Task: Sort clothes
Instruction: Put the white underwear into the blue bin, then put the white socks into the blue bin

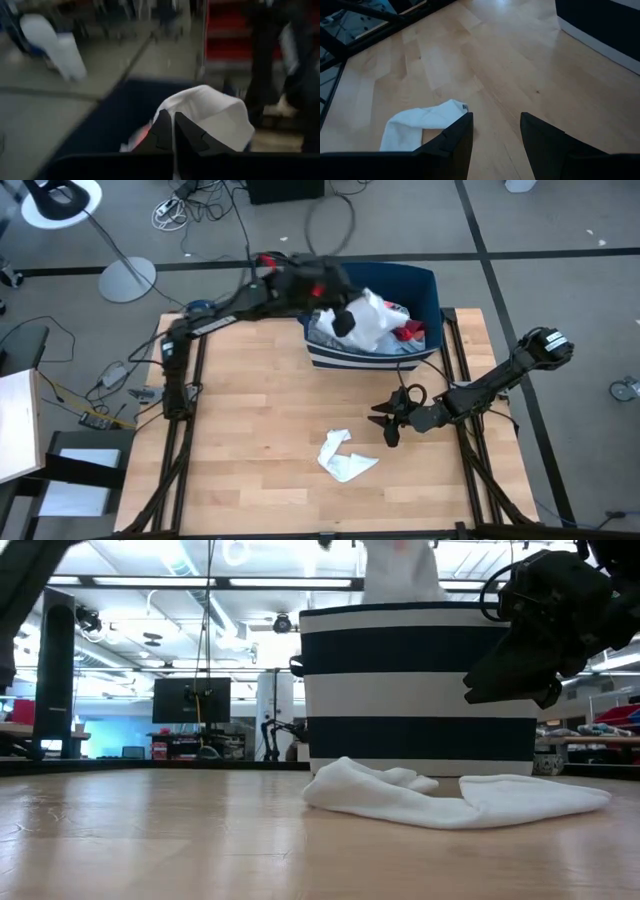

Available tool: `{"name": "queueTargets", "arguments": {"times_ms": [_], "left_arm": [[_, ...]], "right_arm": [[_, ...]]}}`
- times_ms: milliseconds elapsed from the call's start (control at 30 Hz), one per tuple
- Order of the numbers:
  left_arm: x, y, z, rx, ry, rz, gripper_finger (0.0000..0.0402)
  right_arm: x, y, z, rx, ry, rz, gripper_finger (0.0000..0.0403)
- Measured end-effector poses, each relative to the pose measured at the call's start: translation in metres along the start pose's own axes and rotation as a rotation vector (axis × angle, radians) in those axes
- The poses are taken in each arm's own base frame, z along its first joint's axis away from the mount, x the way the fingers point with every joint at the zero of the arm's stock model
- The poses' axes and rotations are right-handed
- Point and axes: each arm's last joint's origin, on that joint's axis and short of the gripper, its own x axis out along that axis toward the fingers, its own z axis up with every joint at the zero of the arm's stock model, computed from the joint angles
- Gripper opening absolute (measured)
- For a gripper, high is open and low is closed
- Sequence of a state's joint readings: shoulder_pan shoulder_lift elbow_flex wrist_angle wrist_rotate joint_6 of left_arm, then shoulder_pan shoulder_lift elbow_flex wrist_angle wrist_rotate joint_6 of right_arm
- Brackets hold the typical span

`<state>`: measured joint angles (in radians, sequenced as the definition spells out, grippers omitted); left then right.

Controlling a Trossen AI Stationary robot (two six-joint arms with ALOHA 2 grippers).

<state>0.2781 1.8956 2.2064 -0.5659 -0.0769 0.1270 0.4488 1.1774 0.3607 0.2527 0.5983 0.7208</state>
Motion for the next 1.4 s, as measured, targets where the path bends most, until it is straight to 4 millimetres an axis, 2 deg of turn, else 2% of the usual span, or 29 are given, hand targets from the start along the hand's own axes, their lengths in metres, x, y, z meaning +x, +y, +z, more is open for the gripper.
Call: {"name": "queueTargets", "arguments": {"times_ms": [100,233,367,500,633,800,967,1167,1267,1400], "left_arm": [[0.034,0.001,-0.028,-0.022,0.115,0.007,0.0005],[0.082,0.007,-0.07,-0.163,0.226,0.038,0.0009],[0.12,0.012,-0.118,-0.208,0.384,-0.012,0.0042],[0.143,0.01,-0.156,-0.26,0.5,-0.078,0.0095],[0.15,0.009,-0.167,-0.275,0.537,-0.084,0.0139],[0.142,0.011,-0.158,-0.275,0.543,-0.085,0.0161],[0.116,0.017,-0.114,-0.244,0.498,-0.09,0.0163],[0.059,0.015,-0.059,-0.182,0.332,-0.112,0.0163],[0.028,0.007,-0.035,-0.123,0.286,-0.139,0.0163],[-0.008,-0.015,-0.018,-0.044,0.289,-0.207,0.0163]], "right_arm": [[0.0,0.0,0.0,-0.001,0.003,0.003,0.0165],[0.0,0.0,0.0,-0.005,0.011,0.012,0.0165],[0.0,0.0,0.0,-0.006,0.013,0.014,0.0165],[0.0,0.001,-0.001,-0.007,0.028,0.032,0.0161],[0.0,0.001,-0.001,-0.007,0.028,0.033,0.0153],[0.0,0.001,-0.001,-0.008,0.028,0.034,0.0145],[0.0,0.001,-0.001,-0.017,0.028,0.033,0.0144],[0.0,0.001,-0.001,-0.018,0.029,0.032,0.0142],[0.0,0.001,-0.001,-0.019,0.03,0.031,0.0142],[0.0,0.001,-0.001,-0.02,0.031,0.031,0.0142]]}}
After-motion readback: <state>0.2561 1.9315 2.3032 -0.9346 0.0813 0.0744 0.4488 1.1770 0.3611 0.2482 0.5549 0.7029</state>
